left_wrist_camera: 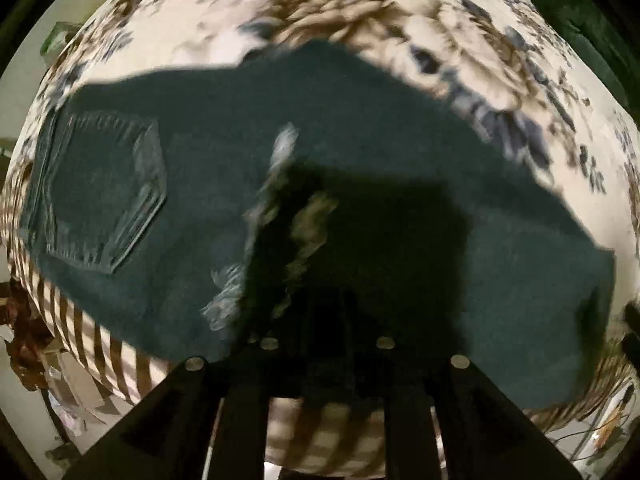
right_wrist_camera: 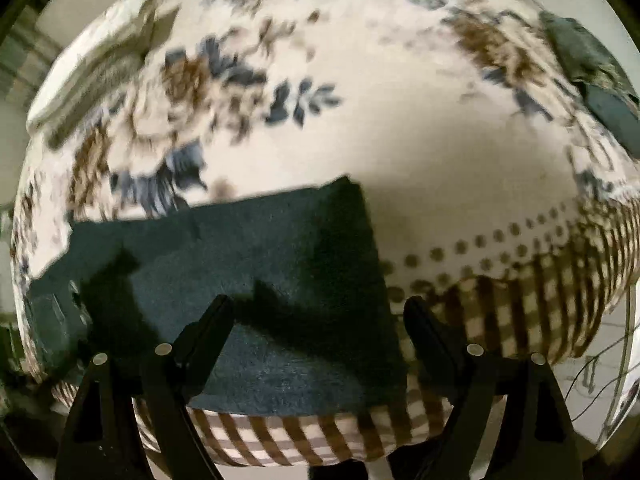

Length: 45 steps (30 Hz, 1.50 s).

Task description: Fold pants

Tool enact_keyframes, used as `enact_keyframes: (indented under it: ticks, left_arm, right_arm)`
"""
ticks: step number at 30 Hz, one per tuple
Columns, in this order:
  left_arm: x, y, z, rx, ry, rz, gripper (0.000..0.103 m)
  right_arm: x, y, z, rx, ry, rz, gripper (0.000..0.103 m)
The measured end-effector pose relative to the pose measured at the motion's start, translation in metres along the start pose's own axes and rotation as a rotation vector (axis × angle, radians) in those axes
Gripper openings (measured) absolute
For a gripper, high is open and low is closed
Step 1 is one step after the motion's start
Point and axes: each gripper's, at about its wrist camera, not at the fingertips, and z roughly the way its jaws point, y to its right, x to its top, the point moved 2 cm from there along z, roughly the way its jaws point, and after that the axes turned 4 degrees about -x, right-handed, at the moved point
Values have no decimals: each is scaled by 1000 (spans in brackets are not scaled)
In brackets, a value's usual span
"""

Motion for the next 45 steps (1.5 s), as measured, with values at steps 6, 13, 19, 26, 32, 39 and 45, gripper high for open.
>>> enact_keyframes:
  ticks: [6,13,19,26,32,39,45]
  left_arm:
    - [-14,-25,-6,-37,23,-57,17]
    - [-1,-36,-21,-74,56,-115,16]
    - [-12,-121,-80,-207,248,-373,98]
    - [-39,-261,-51,-266,365,-849,97]
    - [-7,-294,-12,-382,381,-849,41]
    - [-3,-317,9,-548,407,-896,48]
    - [3,-299,-26,-460,499,-781,23]
  right_arm:
    - [-23,-43,21,184,-123,-75,89]
    - [-46,-70,62,13,-184,-216,88]
    - [-40,-63,49,84,-212,-124,88]
    - [-45,-72,53,17,-237,-181,88]
    - [-40,-90,74,-46,-222,-207,89]
    - [-41,-105,87,-92,-218,-204,95]
    - [-42,-117,95,-101,-216,-186,96]
